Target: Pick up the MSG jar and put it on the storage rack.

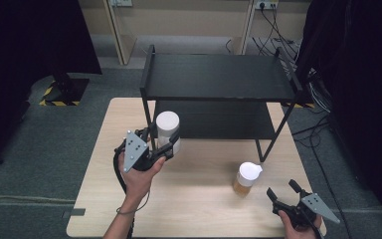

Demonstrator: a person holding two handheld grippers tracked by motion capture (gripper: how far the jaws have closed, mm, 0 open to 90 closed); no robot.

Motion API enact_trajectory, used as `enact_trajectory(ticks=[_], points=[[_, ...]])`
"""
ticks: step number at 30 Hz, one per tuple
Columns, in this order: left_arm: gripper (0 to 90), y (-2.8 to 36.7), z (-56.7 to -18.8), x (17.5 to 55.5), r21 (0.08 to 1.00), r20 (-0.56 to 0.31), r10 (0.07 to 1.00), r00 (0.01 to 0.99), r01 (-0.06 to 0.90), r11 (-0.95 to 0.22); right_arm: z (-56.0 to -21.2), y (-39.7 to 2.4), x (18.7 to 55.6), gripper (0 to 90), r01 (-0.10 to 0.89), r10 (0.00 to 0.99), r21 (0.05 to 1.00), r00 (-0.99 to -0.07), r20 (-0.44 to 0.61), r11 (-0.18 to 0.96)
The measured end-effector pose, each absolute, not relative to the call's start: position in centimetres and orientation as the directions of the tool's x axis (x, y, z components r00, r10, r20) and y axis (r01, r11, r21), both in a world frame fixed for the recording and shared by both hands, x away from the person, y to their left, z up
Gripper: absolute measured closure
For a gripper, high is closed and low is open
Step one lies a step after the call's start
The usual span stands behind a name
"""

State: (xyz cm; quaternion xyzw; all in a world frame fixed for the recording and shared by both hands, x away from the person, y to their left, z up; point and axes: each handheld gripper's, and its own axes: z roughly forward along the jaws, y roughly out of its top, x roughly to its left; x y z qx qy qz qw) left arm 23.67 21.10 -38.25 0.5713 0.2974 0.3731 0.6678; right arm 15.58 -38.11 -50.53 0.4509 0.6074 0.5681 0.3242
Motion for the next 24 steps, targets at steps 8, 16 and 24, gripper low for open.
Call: enact_trajectory(ticks=[8,16,24], points=[[33.6,21.0,-36.7,24.0,0.986,0.032,0.84,0.541,-0.156,0.062,-50.5,-38.1,15.6,5.6,0.18,0.916,0.982,-0.383,0.119,-0.052],[33.7,20.9,-35.9,24.3,0.984,0.013,0.838,0.545,-0.158,0.088,-50.5,-38.1,15.6,5.6,0.181,0.916,0.982,-0.382,0.12,-0.053],[33.6,20.8,-35.0,24.4,0.982,0.012,0.838,0.546,-0.165,0.094,-50.5,-38.1,15.6,5.6,0.183,0.916,0.982,-0.382,0.122,-0.054]])
